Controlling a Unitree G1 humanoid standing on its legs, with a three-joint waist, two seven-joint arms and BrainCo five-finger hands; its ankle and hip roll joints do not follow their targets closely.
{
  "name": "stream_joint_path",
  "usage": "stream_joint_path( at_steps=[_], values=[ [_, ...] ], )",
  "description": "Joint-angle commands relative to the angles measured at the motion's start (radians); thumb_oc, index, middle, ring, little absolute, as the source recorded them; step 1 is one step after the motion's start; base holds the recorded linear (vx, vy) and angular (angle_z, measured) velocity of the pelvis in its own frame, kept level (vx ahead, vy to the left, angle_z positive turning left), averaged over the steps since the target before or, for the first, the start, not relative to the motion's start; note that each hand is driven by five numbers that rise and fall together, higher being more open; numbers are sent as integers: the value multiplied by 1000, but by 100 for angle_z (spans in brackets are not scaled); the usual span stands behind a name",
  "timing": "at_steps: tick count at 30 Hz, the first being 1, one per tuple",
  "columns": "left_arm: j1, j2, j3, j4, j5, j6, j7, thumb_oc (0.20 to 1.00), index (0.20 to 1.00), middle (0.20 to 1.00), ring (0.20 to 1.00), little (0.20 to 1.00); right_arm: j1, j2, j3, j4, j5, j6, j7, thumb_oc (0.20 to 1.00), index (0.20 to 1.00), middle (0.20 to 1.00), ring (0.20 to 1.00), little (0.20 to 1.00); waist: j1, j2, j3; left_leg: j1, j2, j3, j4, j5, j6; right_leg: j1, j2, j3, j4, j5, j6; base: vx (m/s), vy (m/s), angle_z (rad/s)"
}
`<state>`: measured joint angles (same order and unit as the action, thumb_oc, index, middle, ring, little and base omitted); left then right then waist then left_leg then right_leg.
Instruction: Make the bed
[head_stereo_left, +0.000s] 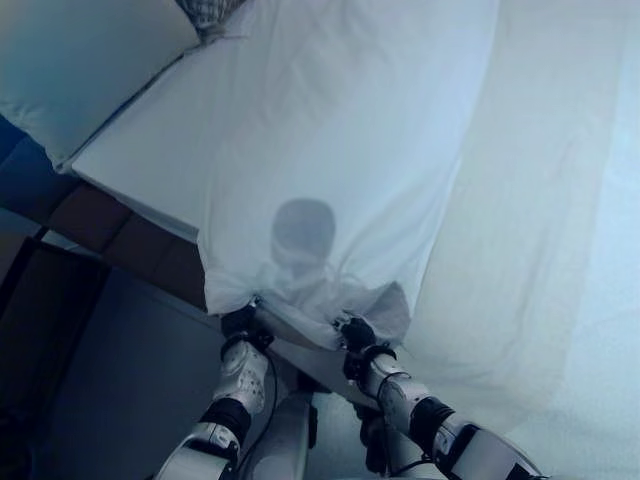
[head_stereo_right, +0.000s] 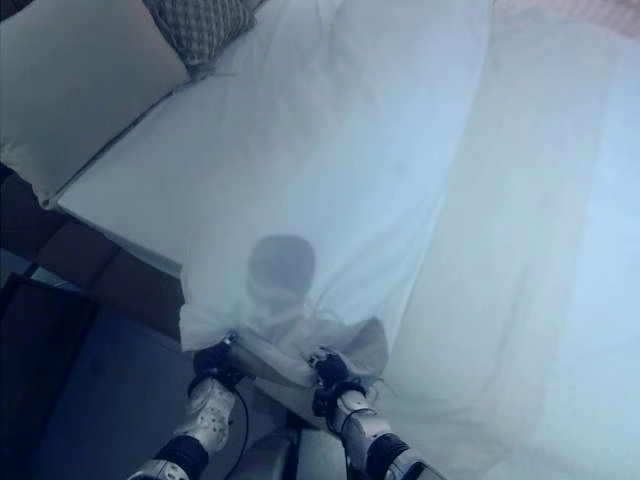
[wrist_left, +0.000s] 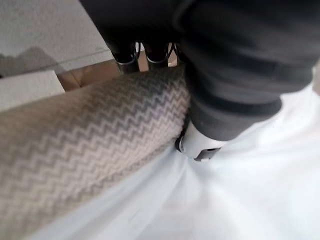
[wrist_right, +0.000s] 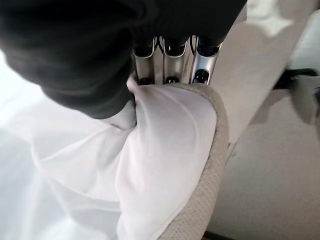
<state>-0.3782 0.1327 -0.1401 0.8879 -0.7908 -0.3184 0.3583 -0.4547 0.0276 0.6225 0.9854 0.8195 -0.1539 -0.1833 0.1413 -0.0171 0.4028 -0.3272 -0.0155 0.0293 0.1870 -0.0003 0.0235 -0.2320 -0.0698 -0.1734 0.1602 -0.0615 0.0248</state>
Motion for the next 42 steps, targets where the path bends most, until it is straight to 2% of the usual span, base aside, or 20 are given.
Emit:
stream_joint_path(
  at_steps=[1,6,9,11,12,16,22,23,24,25,26,29,30,31,32,33,34,36,39,42],
  values=[
    [6,115,8,14,37,-26,83,200,200,200,200,200,21,12,10,-47,21,-22,-22,200,200,200,200,200,14,0,26,-20,-22,26,-23,-8,-36,-36,-57,2,5,110,117,-114,94,-32],
    [-10,119,30,-61,10,-68,99,200,200,200,200,200,15,-9,45,-116,51,-25,-4,200,200,200,200,200,22,22,30,-39,-31,16,-73,33,-44,-41,-32,8,-46,98,98,-12,13,-2],
    [-15,119,31,-82,10,-77,104,200,200,200,200,200,12,3,56,-105,69,-22,4,200,200,200,200,200,27,22,28,-46,-28,13,-86,40,-44,-40,-35,-9,-67,108,97,5,-33,14],
    [-22,125,38,-122,6,-95,108,200,200,200,200,200,18,16,65,-133,133,-30,21,200,200,200,200,200,29,23,34,-51,-28,10,-91,48,-49,-38,-33,-13,-82,112,96,8,-53,7],
    [-25,131,49,-156,2,-108,123,200,200,200,200,200,49,40,82,-180,227,-49,37,200,200,200,200,200,27,21,40,-53,-27,6,-103,54,-52,-40,-30,-10,-95,116,94,-3,-13,3],
    [-40,159,72,-189,16,-118,145,200,200,200,200,200,86,57,155,-218,285,-30,78,200,200,200,200,200,29,13,52,-68,-26,8,-111,61,-59,-46,-29,-17,-117,127,95,-1,-3,1],
    [-82,201,95,-216,62,-154,209,200,200,200,200,200,29,64,236,-182,196,1,97,200,200,200,200,200,47,20,76,-94,-30,7,-118,71,-69,-56,-33,-38,-124,137,99,-8,-9,4],
    [-92,207,101,-206,58,-162,218,200,200,200,200,200,13,62,239,-167,168,2,92,523,523,523,523,523,49,22,80,-100,-29,7,-118,72,-71,-60,-35,-42,-122,137,100,-9,3,8],
    [-107,211,99,-184,51,-161,223,347,347,347,347,347,-3,63,236,-152,148,2,82,1000,1000,1000,1000,1000,48,23,84,-103,-29,8,-118,72,-72,-63,-36,-44,-121,138,101,2,15,13],
    [-125,215,98,-151,38,-156,224,624,624,624,624,624,-24,59,232,-129,110,6,68,1000,1000,1000,1000,1000,47,23,86,-105,-29,9,-118,72,-72,-67,-36,-46,-120,139,102,3,13,14],
    [-127,215,98,-150,37,-157,222,1000,1000,1000,1000,1000,-25,60,231,-128,109,7,68,1000,1000,1000,1000,1000,48,22,87,-105,-29,9,-118,72,-72,-67,-36,-46,-120,139,102,15,25,14],
    [-155,219,84,-21,-19,-102,185,1000,1000,1000,1000,1000,-77,33,186,-64,-37,24,34,1000,1000,1000,1000,1000,36,22,98,-112,-29,19,-111,71,-70,-70,-38,-42,-120,145,106,11,20,4],
    [-156,220,83,-20,-19,-102,184,1000,1000,1000,1000,1000,-77,33,185,-63,-37,24,34,1000,1000,1000,1000,1000,36,22,98,-111,-29,19,-111,70,-70,-69,-38,-42,-120,145,106,19,61,0],
    [-156,223,76,56,-13,-56,164,1000,1000,1000,1000,1000,-89,12,162,-23,-136,28,4,1000,1000,1000,1000,1000,25,21,101,-110,-29,25,-101,65,-68,-68,-40,-37,-119,146,108,6,38,1],
    [-157,223,76,57,-13,-56,163,1000,1000,1000,1000,1000,-89,12,161,-22,-137,28,4,1000,1000,1000,1000,1000,26,21,102,-110,-29,26,-101,64,-68,-68,-40,-37,-119,146,108,8,67,-1],
    [-145,225,93,102,12,-33,169,1000,1000,1000,1000,1000,-101,-26,153,-11,-298,39,-11,1000,1000,1000,1000,1000,14,18,102,-110,-28,32,-88,57,-66,-68,-41,-29,-117,146,109,0,44,0],
    [-140,230,108,131,17,-22,167,1000,1000,1000,1000,1000,-104,-45,149,-3,-374,48,-12,1000,1000,1000,1000,1000,9,16,102,-110,-26,36,-82,53,-65,-69,-41,-24,-115,147,110,-2,50,-1],
    [-113,239,147,164,29,-14,169,1000,1000,1000,1000,1000,-128,-111,195,10,-677,90,3,1000,1000,1000,1000,1000,0,13,98,-107,-25,42,-75,45,-65,-69,-41,-20,-112,143,110,-2,29,-4],
    [-75,227,196,186,14,-4,151,1000,1000,1000,1000,1000,-115,-197,151,45,-821,121,8,1000,1000,1000,1000,1000,-18,10,96,-99,-21,48,-73,42,-64,-67,-38,-10,-111,142,109,-8,10,-10],
    [-61,219,210,198,13,6,125,1000,1000,1000,1000,1000,-87,-245,121,74,-871,127,24,1000,1000,1000,1000,1000,-28,12,92,-91,-20,51,-76,44,-66,-64,-36,-7,-114,140,108,-15,-17,-7]
  ],
)
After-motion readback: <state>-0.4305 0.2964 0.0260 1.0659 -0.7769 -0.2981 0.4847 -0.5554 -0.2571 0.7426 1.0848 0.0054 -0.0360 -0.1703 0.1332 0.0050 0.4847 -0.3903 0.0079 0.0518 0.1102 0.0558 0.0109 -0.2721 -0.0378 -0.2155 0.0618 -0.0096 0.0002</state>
